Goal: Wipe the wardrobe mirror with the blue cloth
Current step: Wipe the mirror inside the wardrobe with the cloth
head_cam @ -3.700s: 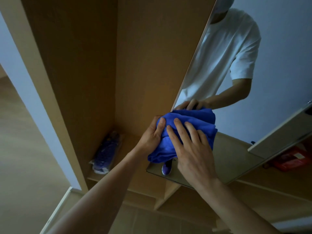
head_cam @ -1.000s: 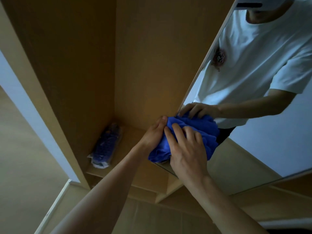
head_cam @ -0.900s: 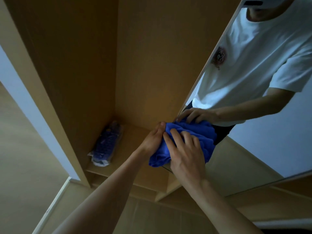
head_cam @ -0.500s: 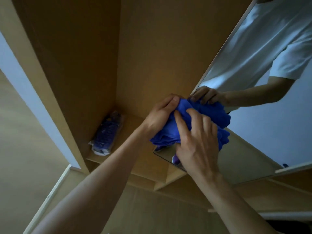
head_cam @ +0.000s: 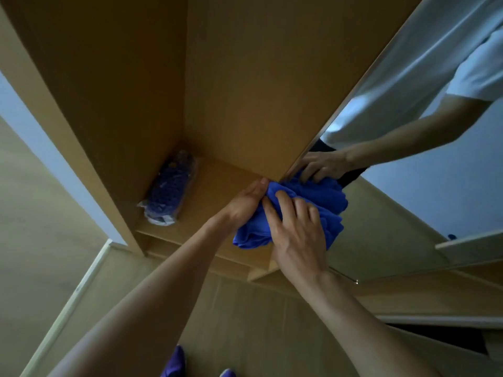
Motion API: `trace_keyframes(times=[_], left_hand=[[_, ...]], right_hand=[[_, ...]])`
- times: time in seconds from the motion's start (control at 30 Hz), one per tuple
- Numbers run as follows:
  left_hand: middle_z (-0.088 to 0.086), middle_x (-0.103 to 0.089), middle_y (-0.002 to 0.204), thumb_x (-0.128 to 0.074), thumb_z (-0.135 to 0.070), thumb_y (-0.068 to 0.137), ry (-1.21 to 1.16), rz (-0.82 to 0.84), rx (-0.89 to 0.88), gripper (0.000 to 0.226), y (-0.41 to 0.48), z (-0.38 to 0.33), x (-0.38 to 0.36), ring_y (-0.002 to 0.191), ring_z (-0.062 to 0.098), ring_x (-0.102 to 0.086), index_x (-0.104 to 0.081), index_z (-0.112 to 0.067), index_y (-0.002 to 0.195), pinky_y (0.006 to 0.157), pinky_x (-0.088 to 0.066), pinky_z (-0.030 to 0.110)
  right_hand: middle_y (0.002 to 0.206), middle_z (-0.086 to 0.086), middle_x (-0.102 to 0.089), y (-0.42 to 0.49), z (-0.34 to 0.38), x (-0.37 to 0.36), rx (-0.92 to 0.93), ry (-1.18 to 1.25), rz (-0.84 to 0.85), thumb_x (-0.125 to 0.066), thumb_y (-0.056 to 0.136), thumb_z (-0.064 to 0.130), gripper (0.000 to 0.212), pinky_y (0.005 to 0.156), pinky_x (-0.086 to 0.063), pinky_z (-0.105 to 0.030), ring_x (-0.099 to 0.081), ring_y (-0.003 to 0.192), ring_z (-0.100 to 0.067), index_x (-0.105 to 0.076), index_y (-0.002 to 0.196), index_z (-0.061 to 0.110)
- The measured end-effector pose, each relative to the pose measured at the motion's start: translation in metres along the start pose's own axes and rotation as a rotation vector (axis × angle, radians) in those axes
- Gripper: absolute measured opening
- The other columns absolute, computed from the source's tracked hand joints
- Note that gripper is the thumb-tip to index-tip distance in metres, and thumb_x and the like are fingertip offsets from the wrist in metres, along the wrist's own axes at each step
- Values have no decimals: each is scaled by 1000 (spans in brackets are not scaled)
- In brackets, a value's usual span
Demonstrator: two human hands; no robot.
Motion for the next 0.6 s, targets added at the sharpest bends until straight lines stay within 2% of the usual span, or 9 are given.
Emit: trace_keyframes(times=[0.1,0.13,0.2,0.23,0.27,0.33,0.4,0.47,0.6], left_hand=[[-1,-72,114,-43,-63,94,8,-25,25,42,0,30,5,115,19,-65,-70,-32,103,112,-44,49],[1,-71,120,-44,-65,92,7,-34,34,47,-2,37,6,119,20,-63,-70,-30,110,113,-43,49],[8,-62,139,-46,-73,84,-15,-46,74,74,-6,50,7,134,26,-54,-63,-19,132,118,-37,50],[9,-60,141,-46,-76,81,-13,-40,93,79,-8,56,7,136,27,-52,-61,-20,135,119,-36,50],[6,-64,135,-45,-77,81,-3,-45,89,70,-10,59,7,132,26,-55,-65,-29,128,117,-38,51],[-6,-71,110,-44,-70,89,21,-60,78,39,-12,65,9,113,19,-63,-70,-44,100,112,-43,52],[-10,-71,99,-43,-62,95,12,-78,69,32,-14,69,10,102,14,-64,-69,-43,91,110,-45,52],[-6,-72,102,-43,-60,96,5,-85,44,35,-15,72,11,104,14,-66,-69,-37,97,110,-45,51],[-3,-67,131,-43,-61,97,12,-90,-30,50,-11,82,13,127,13,-59,-64,-29,129,116,-40,42]], right_hand=[[144,-12,-50,-11,9,-24,20,26,38,-53,88,12,54,97,-43,-45,-55,112,-32,-53,142,14],[144,-11,-51,-14,11,-31,18,39,41,-54,88,12,54,97,-43,-45,-55,112,-31,-54,141,15],[143,-10,-53,-19,15,-42,8,68,40,-58,85,12,55,97,-44,-45,-56,111,-31,-56,140,16],[143,-10,-53,-21,18,-47,6,80,44,-58,85,11,55,97,-45,-45,-57,111,-31,-57,139,16],[143,-9,-54,-23,19,-51,6,88,45,-57,85,11,55,98,-45,-45,-57,111,-30,-57,139,17],[144,-9,-53,-27,22,-57,9,109,34,-59,85,11,55,99,-45,-46,-57,113,-30,-58,139,17],[144,-9,-53,-30,23,-63,13,137,19,-66,83,12,58,100,-45,-46,-56,114,-31,-58,140,17],[144,-9,-52,-32,23,-68,18,155,-21,-70,79,12,62,100,-44,-47,-55,115,-31,-58,139,17],[142,-10,-52,-37,24,-81,30,156,-162,-71,76,9,65,100,-39,-47,-51,114,-31,-57,139,16]])
Point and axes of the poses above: each hand's wrist, its own y-axis towards the middle knuckle, its own x-axis out of the back of the hand, z = x × y, the point moved 7 cm from there along y, towards the middle knuckle
